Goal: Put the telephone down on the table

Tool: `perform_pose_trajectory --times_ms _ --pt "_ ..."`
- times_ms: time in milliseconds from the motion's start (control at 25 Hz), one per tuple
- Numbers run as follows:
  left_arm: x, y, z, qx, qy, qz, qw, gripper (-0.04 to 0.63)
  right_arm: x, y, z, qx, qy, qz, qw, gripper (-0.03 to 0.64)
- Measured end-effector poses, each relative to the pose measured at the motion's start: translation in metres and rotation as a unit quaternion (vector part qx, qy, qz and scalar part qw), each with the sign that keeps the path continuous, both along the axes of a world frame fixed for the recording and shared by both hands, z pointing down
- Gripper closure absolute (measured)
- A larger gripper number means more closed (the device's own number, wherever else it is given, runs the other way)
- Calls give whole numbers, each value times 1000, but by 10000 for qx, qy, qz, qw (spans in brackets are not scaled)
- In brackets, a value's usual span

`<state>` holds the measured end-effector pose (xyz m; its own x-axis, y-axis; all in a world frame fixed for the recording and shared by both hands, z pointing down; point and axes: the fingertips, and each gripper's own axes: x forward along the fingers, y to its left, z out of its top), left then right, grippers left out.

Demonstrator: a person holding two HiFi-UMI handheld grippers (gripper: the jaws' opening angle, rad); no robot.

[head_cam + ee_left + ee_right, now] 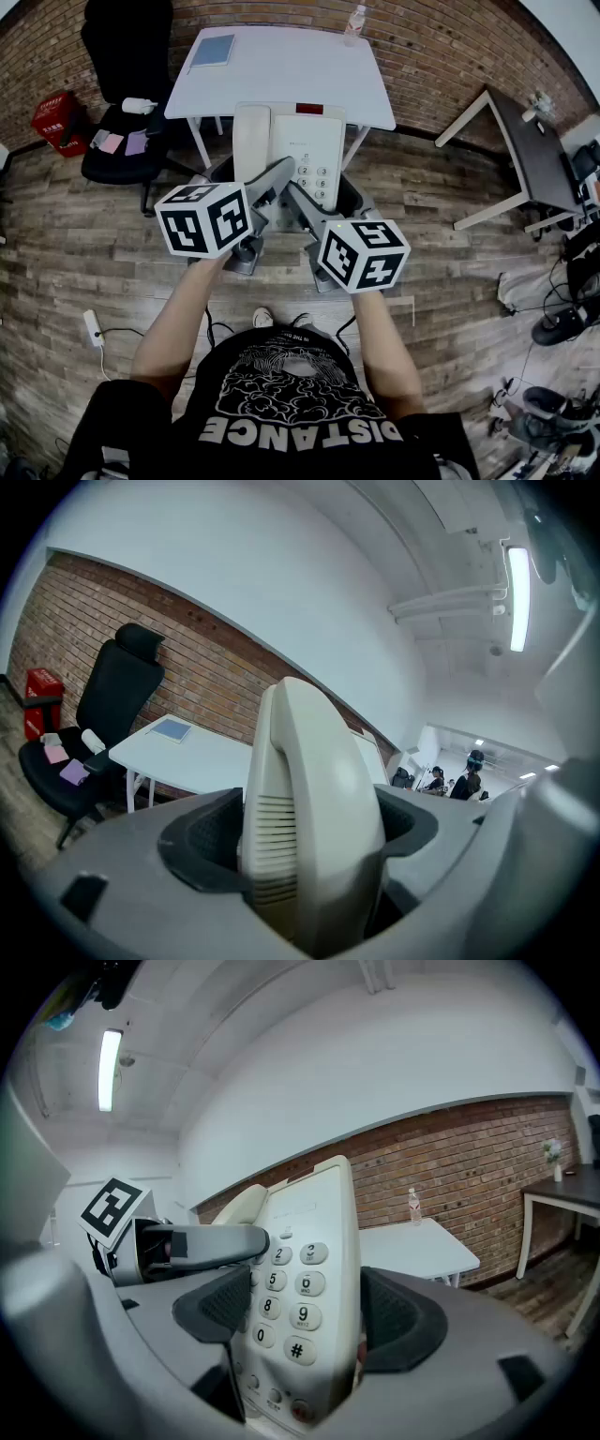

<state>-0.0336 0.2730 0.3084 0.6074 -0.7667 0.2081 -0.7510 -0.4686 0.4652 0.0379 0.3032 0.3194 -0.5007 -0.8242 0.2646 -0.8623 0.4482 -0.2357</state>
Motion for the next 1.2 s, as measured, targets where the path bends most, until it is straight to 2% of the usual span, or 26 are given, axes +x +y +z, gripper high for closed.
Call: perform_pose_trajectory --times_ms 280,640,920,1200 --pt "-7 -6 3 -23 -25 71 10000 187 -7 -5 3 -26 -57 73 10000 270" --pt "-18 -37 16 -128 -63 48 9999 187 -18 -36 15 -127 -115 48 9998 270" --pt "-12 -89 27 -196 -131 -14 9997 187 -12 -88 27 -201 -190 -11 9996 270" --pt "11 -166 35 -249 -171 -33 9995 187 12 -166 35 -255 -235 -34 9994 270"
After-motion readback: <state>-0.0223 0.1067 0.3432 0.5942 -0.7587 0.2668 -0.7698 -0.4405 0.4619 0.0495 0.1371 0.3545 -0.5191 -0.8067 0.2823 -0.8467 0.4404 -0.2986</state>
